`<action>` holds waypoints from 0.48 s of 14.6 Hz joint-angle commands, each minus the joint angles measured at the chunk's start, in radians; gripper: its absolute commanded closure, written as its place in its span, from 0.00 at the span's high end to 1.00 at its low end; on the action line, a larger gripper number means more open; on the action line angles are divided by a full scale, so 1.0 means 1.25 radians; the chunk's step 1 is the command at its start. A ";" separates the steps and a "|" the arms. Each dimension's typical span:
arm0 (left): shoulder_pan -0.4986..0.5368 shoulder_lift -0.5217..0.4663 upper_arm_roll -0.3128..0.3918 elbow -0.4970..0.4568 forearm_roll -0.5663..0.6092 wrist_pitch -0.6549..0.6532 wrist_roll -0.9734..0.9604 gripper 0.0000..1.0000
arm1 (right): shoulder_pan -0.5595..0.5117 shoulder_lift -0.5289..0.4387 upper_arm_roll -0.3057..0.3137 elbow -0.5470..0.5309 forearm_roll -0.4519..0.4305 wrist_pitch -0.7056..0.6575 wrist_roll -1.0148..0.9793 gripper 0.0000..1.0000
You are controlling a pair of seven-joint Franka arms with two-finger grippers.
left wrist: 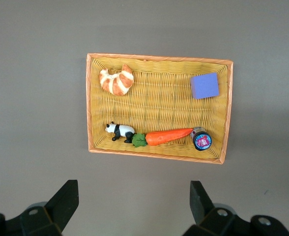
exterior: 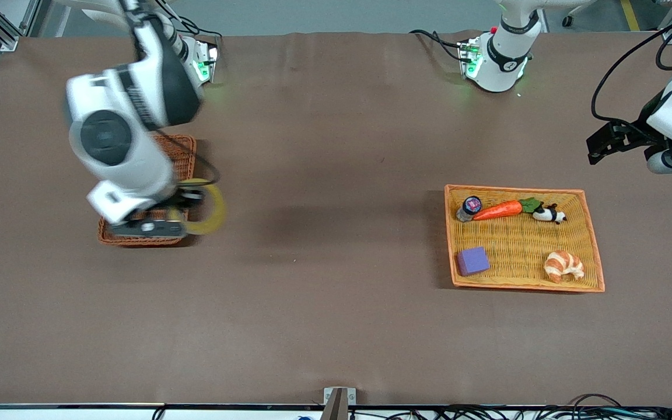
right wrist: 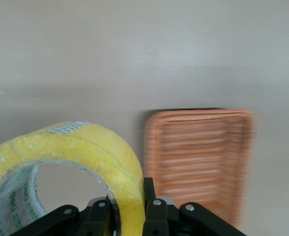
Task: Move tape to another basket
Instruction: 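Lower the tape roll into the empty wicker basket with the right gripper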
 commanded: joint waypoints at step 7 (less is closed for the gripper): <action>0.000 0.009 0.004 0.014 -0.012 0.005 0.011 1.00 | -0.001 -0.221 -0.225 -0.526 -0.015 0.361 -0.331 0.00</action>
